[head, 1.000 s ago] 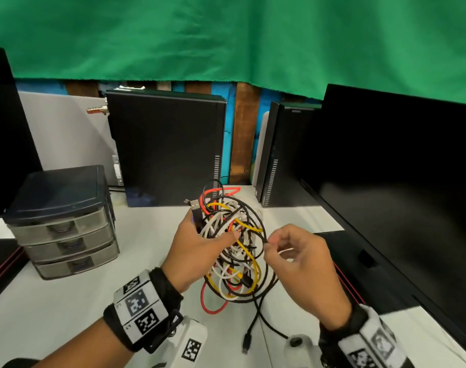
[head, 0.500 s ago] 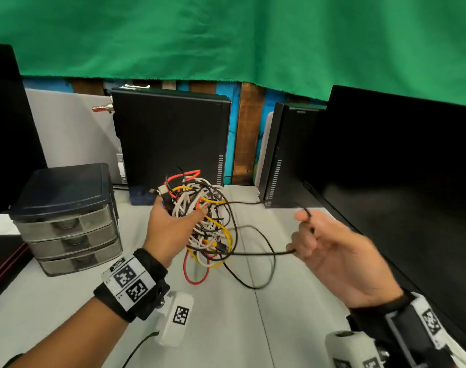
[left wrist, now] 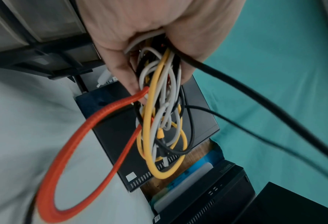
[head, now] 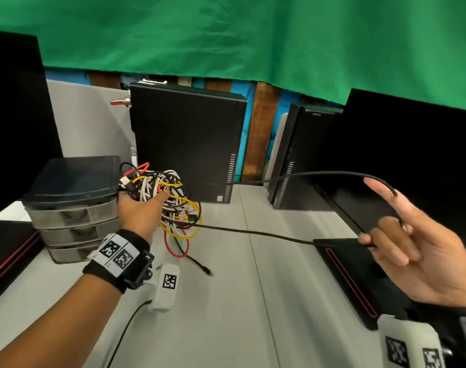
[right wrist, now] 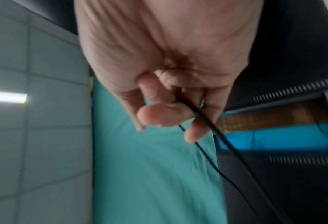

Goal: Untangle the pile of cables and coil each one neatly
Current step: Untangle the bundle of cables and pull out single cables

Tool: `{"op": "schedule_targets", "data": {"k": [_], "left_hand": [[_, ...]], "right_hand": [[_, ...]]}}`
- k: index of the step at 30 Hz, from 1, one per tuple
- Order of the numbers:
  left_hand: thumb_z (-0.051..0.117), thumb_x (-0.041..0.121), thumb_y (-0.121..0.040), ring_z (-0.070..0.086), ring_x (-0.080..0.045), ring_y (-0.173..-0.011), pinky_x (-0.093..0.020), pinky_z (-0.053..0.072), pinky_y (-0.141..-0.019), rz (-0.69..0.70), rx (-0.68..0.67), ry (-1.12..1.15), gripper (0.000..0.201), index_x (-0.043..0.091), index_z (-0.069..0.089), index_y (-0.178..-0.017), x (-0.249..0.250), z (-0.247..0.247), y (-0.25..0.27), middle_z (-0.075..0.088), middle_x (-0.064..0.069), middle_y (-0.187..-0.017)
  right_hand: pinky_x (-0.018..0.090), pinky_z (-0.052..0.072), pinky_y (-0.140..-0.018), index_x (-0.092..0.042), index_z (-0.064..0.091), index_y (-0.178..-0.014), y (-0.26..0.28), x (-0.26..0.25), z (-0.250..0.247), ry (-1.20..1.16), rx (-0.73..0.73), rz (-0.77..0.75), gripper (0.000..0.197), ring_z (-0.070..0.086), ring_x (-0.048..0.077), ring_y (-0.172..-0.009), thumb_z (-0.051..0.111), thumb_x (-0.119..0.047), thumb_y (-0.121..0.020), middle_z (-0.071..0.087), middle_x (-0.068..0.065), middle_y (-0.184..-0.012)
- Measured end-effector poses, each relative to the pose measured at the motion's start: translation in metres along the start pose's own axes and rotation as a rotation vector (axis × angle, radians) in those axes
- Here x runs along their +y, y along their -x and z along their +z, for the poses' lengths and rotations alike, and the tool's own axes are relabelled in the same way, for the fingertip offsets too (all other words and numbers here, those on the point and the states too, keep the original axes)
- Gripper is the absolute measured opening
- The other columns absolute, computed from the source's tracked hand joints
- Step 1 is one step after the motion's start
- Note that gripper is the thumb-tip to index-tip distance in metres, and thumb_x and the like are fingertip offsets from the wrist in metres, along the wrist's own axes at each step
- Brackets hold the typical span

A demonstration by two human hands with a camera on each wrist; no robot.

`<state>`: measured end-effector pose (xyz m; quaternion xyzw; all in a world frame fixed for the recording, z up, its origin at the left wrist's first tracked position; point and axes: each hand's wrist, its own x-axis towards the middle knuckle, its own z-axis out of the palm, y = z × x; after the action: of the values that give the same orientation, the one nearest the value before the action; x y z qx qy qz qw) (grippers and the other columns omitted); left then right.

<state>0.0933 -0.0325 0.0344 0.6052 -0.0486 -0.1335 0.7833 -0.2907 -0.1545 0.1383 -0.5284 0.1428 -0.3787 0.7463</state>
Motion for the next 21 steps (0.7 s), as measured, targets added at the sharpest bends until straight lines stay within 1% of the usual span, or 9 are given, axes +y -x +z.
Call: {"op": "schedule_targets", "data": {"k": [1, 3, 5, 7, 9, 12, 15, 19, 21], "left_hand": [[0.086, 0.017, -0.072, 0.071, -0.017, -0.100, -0.048, 0.057, -0.092, 0.013, -0.013, -0.011, 0.060, 0.025, 0.060, -0.125, 0.000, 0.001, 0.002, 0.073, 0.004, -0.112], [0.086, 0.017, -0.075, 0.070, -0.015, -0.102, -0.046, 0.056, -0.094, 0.072, -0.029, -0.040, 0.061, 0.025, 0.058, -0.128, 0.004, 0.004, 0.009, 0.072, 0.005, -0.114], [0.084, 0.016, -0.077, 0.069, -0.012, -0.103, -0.044, 0.056, -0.094, 0.131, -0.058, -0.049, 0.060, 0.025, 0.055, -0.129, 0.013, 0.007, 0.021, 0.070, 0.006, -0.116], [0.083, 0.016, -0.079, 0.069, -0.010, -0.102, -0.040, 0.057, -0.091, 0.176, -0.122, -0.048, 0.059, 0.027, 0.054, -0.129, 0.022, 0.010, 0.036, 0.070, 0.008, -0.115], [0.083, 0.017, -0.080, 0.069, -0.008, -0.103, -0.037, 0.058, -0.088, 0.238, -0.203, -0.075, 0.058, 0.026, 0.054, -0.130, 0.030, 0.015, 0.056, 0.070, 0.008, -0.116], [0.081, 0.016, -0.081, 0.070, 0.000, -0.099, -0.019, 0.058, -0.077, 0.315, -0.367, -0.129, 0.055, 0.023, 0.056, -0.130, 0.035, 0.025, 0.089, 0.072, 0.009, -0.114], [0.082, 0.018, -0.080, 0.070, -0.003, -0.101, -0.023, 0.058, -0.083, 0.347, -0.510, -0.191, 0.053, 0.021, 0.058, -0.128, 0.029, 0.032, 0.117, 0.073, 0.008, -0.114], [0.083, 0.019, -0.081, 0.071, -0.009, -0.102, -0.032, 0.059, -0.087, 0.330, -0.617, -0.227, 0.049, 0.018, 0.060, -0.124, 0.017, 0.035, 0.139, 0.074, 0.007, -0.111], [0.083, 0.018, -0.080, 0.071, -0.008, -0.101, -0.029, 0.058, -0.086, 0.328, -0.627, -0.238, 0.049, 0.019, 0.060, -0.124, 0.014, 0.036, 0.139, 0.074, 0.008, -0.110]], "right_hand": [[0.034, 0.057, -0.073, -0.019, 0.053, -0.141, 0.000, 0.000, -0.002, 0.250, 0.191, -0.023, 0.050, 0.040, 0.016, -0.039, 0.054, -0.026, -0.092, 0.027, -0.002, -0.043], [0.044, 0.057, -0.082, -0.028, 0.055, -0.136, -0.002, 0.004, -0.004, 0.601, 0.420, -0.032, 0.051, 0.058, 0.021, -0.048, 0.065, -0.028, -0.086, 0.046, 0.002, -0.047], [0.048, 0.053, -0.094, -0.033, 0.049, -0.139, -0.007, 0.013, -0.008, 0.808, 0.479, 0.008, 0.053, 0.071, 0.026, -0.086, 0.069, -0.030, -0.089, 0.071, 0.002, -0.080], [0.039, 0.047, -0.099, -0.036, 0.041, -0.144, -0.010, 0.023, -0.010, 1.073, 0.444, 0.039, 0.064, 0.060, 0.017, -0.117, 0.071, -0.038, -0.088, 0.065, -0.004, -0.123], [0.028, 0.043, -0.096, -0.036, 0.046, -0.141, -0.010, 0.034, -0.003, 1.225, 0.370, -0.009, 0.062, 0.051, 0.006, -0.122, 0.071, -0.044, -0.085, 0.056, -0.009, -0.136], [0.023, 0.045, -0.097, -0.035, 0.058, -0.132, -0.005, 0.051, 0.017, 1.230, 0.234, -0.169, 0.053, 0.052, -0.003, -0.120, 0.065, -0.054, -0.083, 0.058, -0.018, -0.130], [0.015, 0.046, -0.089, -0.035, 0.064, -0.118, 0.001, 0.069, 0.041, 1.126, 0.147, -0.205, 0.051, 0.058, -0.007, -0.110, 0.061, -0.065, -0.077, 0.065, -0.022, -0.113], [0.041, 0.052, -0.060, -0.025, 0.065, -0.081, 0.004, 0.090, 0.047, 1.177, 0.059, -0.188, 0.031, 0.057, 0.008, -0.059, 0.067, -0.056, -0.085, 0.063, -0.003, -0.066], [0.044, 0.047, -0.054, -0.019, 0.059, -0.072, 0.003, 0.090, 0.045, 1.182, 0.011, -0.196, 0.033, 0.048, 0.014, -0.050, 0.064, -0.043, -0.093, 0.055, 0.000, -0.056]]}}
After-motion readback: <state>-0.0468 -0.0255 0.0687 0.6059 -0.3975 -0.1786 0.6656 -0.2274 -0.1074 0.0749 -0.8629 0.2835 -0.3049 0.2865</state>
